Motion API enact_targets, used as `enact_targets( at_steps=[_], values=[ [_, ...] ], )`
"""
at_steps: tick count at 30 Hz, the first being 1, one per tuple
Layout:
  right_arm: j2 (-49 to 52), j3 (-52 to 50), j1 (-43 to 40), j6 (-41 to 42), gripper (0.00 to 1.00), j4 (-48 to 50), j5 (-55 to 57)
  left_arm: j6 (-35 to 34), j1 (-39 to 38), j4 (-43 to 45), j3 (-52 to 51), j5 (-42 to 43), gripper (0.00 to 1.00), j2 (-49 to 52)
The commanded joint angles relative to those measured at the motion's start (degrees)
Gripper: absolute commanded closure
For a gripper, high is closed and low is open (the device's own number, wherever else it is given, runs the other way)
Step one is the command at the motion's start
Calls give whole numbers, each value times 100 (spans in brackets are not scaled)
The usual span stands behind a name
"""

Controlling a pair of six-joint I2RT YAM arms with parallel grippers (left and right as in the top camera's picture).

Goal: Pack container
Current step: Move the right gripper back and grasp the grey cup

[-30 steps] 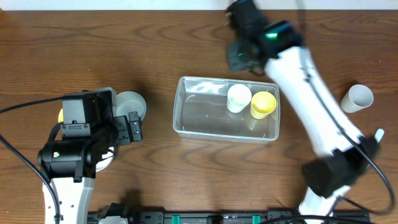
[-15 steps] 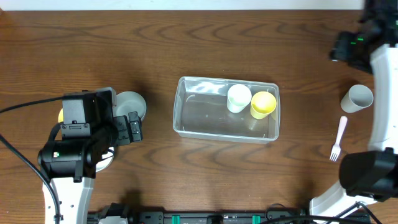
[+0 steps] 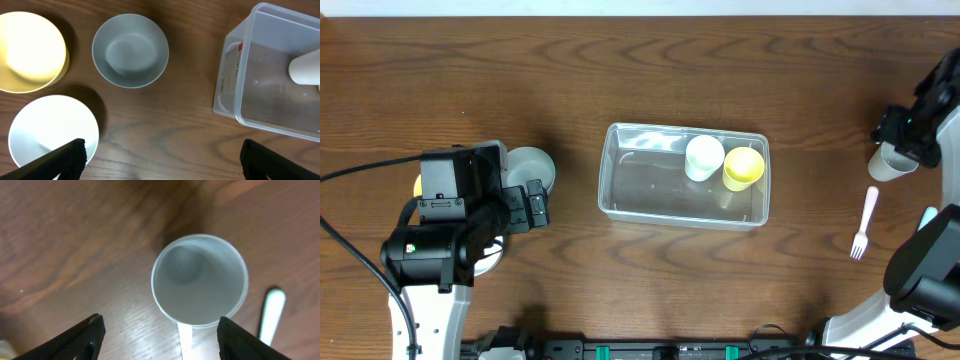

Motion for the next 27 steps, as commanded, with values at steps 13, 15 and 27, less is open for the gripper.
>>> enact_targets(
  at_steps=[13, 15, 27],
  values=[
    [70, -1012, 0, -184, 28, 1425, -79, -50, -24, -17, 116, 9, 2, 22],
    [138, -1032, 0, -184, 28, 1447, -79, -50, -24, -15, 116, 9, 2, 22],
    [588, -1032, 0, -184, 33, 1429, -57, -50, -24, -17, 116, 9, 2, 22]
  ],
)
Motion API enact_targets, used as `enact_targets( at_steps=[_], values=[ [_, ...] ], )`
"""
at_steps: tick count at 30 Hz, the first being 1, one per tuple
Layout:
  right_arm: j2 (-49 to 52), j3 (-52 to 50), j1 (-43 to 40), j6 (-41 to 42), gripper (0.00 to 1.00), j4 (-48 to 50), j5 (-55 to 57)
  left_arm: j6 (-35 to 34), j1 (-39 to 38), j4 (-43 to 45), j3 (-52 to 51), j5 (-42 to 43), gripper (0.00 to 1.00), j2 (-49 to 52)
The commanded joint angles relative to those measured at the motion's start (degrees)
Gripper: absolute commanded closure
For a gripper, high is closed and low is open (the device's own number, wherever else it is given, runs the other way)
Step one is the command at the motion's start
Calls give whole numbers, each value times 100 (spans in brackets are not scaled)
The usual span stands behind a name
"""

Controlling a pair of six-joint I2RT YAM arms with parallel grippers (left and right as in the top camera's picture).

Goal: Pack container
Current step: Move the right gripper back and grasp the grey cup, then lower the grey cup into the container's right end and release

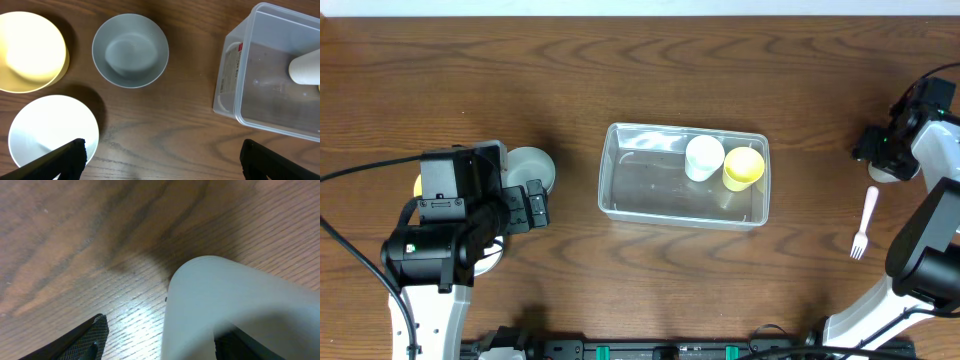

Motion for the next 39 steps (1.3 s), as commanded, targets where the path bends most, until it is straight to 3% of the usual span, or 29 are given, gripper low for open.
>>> enact_targets(
  at_steps=[1, 23, 32, 39],
  values=[
    [44, -2, 0, -59, 34, 33, 2, -50, -24, -13, 116, 7, 2, 22],
    [42, 0, 0, -57, 85, 39, 2, -48, -24, -15, 116, 7, 2, 22],
    [11, 48, 2, -57, 98, -20, 2, -48, -24, -15, 116, 7, 2, 22],
    [-352, 205, 129, -85, 99, -223, -2, -50, -24, -15, 116, 7, 2, 22]
  ],
)
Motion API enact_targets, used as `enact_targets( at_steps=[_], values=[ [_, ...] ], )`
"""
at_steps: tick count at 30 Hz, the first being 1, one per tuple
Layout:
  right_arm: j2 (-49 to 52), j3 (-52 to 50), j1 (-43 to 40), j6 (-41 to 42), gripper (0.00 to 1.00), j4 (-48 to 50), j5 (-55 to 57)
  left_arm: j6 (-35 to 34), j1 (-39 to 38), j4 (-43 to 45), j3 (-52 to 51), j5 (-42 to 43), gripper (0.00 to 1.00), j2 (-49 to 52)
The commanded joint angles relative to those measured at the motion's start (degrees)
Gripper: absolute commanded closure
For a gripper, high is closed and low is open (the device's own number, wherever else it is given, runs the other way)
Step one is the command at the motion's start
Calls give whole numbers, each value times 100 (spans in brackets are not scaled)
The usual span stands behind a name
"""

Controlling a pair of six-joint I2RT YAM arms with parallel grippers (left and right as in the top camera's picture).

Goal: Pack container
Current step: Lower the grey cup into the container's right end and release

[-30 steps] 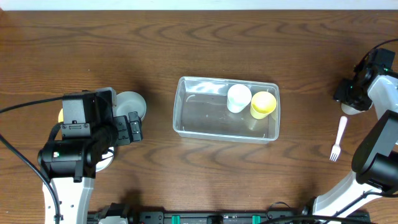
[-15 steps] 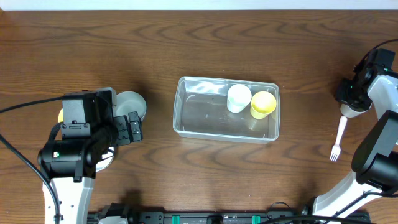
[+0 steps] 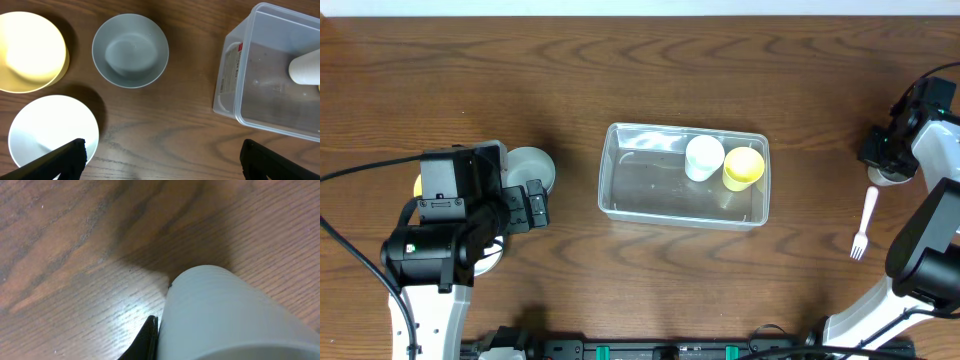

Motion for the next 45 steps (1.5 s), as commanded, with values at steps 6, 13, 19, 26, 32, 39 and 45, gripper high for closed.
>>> enact_targets(
  at_steps=[6, 13, 19, 26, 32, 39, 45],
  values=[
    [-1040, 612, 769, -619, 99, -960, -219, -50, -24, -15, 116, 7, 2, 22],
    [-2151, 1316, 2369, -1174, 99, -2361, -435, -50, -24, -15, 116, 7, 2, 22],
    [-2743, 1403, 3893, -1156, 99, -3102, -522, -50, -24, -17, 116, 7, 2, 22],
    [-2686, 782, 4732, -514, 99, -3298, -525, -50, -24, -15, 116, 7, 2, 22],
    [-2686, -190, 4905, -450, 99, -2747, -824, -50, -24, -15, 116, 9, 2, 22],
    [-2684, -984, 4900, -457, 99, -1945, -772, -50, -24, -26, 116, 9, 2, 22],
    [-2575, -1379, 4900, -455, 99, -1344, -769, -50, -24, -39, 116, 9, 2, 22]
  ],
)
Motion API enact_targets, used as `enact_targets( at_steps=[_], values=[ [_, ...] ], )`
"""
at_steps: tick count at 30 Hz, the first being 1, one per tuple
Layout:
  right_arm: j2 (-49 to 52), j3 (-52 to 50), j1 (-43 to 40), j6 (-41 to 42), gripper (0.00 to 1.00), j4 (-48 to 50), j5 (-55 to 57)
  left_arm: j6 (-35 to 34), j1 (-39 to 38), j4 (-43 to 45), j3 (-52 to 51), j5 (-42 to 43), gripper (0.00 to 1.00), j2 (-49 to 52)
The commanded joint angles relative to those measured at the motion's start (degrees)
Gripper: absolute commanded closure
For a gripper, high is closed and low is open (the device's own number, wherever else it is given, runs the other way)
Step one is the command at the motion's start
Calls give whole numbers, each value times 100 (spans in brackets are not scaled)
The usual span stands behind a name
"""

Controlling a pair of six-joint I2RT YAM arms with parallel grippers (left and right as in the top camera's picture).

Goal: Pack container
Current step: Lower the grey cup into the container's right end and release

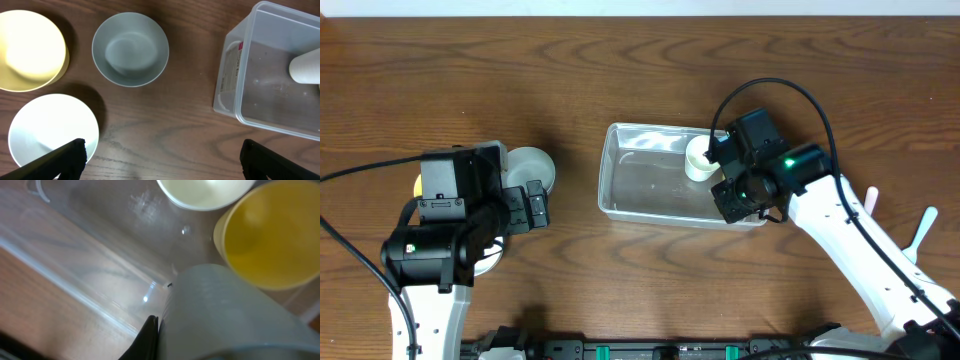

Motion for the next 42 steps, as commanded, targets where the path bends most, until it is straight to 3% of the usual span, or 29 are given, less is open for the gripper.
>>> enact_targets(
  at_steps=[1, 15, 21, 36, 42],
  values=[
    [153, -195, 44, 103, 99, 184, -33, -50, -24, -13, 116, 9, 2, 22],
    [933, -251, 42, 345, 98, 282, 286, -50, -24, -11, 116, 9, 2, 22],
    [940, -251, 44, 343, 74, 299, 282, -50, -24, -13, 116, 9, 2, 22],
    [922, -162, 44, 337, 74, 367, 415, -50, -24, -13, 116, 9, 2, 22],
    [761, 804, 44, 339, 71, -247, 848, -50, -24, -11, 116, 9, 2, 22]
  ],
)
